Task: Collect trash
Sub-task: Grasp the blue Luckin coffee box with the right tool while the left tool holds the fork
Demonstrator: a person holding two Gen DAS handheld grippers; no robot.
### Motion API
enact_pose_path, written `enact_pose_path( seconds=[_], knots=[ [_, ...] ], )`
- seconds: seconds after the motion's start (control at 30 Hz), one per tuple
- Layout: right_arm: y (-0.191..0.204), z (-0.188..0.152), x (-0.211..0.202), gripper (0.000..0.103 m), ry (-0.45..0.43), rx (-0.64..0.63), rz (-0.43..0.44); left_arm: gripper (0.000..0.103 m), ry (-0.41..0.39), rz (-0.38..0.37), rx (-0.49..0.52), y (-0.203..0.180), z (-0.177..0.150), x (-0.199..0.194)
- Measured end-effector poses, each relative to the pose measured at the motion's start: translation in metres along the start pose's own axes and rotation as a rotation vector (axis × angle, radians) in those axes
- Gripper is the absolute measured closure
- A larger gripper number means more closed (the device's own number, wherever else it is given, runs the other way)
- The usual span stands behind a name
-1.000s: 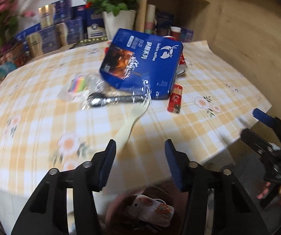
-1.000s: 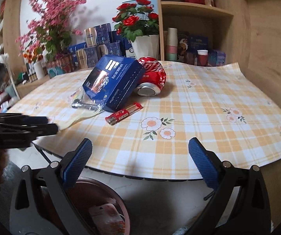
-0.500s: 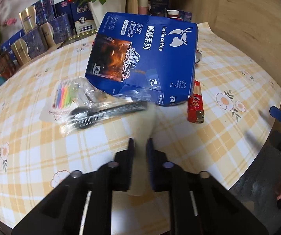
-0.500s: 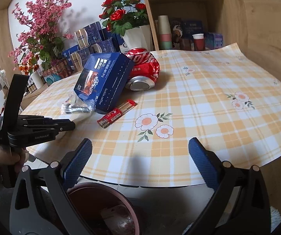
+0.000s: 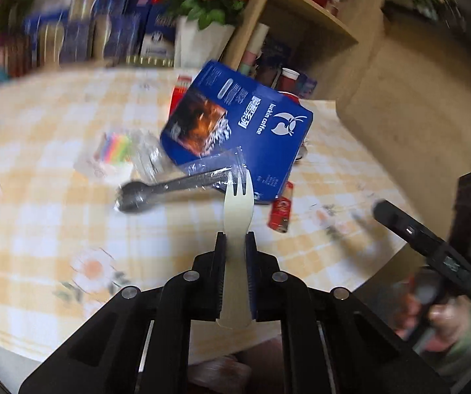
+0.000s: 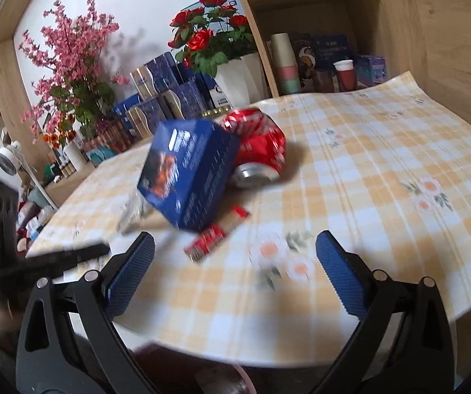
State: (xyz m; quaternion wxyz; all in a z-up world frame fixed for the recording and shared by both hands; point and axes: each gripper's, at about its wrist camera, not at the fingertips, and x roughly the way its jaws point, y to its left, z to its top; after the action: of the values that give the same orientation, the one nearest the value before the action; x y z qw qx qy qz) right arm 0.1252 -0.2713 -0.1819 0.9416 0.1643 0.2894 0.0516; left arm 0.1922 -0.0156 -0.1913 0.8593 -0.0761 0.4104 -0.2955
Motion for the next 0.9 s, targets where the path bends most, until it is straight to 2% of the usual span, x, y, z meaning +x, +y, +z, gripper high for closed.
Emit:
enact_pose_path(
  seconds=[0.07, 0.23, 0.33, 0.4, 0.47, 0.63, 0.7, 0.9],
  knots=[
    [0.006, 0.012, 0.011, 0.006, -0.007, -0.002, 0.005, 0.091, -0.014, -0.012, -0.024, 0.002, 0.002, -0.003],
    [0.017, 0.034, 0.041, 0.007, 0.017, 0.003, 0.021, 0.091, -0.069, -0.066, 0.009, -0.006, 0.008, -0.02],
    [0.02, 0.044, 0.06, 0.011, 0.045, 0.026, 0.02, 0.091, -0.111, -0.104, -0.03, 0.0, 0.018, -0.03],
    [0.02, 0.048, 0.073, 0.011, 0.065, 0.035, 0.011, 0.091, -0.139, -0.093, -0.107, 0.019, 0.024, -0.032],
    [0.022, 0.049, 0.082, 0.013, 0.083, 0.038, 0.01, 0.091, -0.165, -0.064, -0.139, 0.032, 0.029, -0.036],
    [0.028, 0.048, 0.102, 0.016, 0.123, 0.024, 0.022, 0.091, -0.256, -0.064, -0.126, 0.039, 0.038, -0.058],
    [0.029, 0.048, 0.11, 0.02, 0.141, 0.034, 0.022, 0.091, -0.29, -0.065, -0.109, 0.038, 0.042, -0.067],
    [0.025, 0.051, 0.129, 0.028, 0.172, 0.149, 0.026, 0.091, -0.338, -0.075, -0.127, 0.051, 0.051, -0.079]
  ],
)
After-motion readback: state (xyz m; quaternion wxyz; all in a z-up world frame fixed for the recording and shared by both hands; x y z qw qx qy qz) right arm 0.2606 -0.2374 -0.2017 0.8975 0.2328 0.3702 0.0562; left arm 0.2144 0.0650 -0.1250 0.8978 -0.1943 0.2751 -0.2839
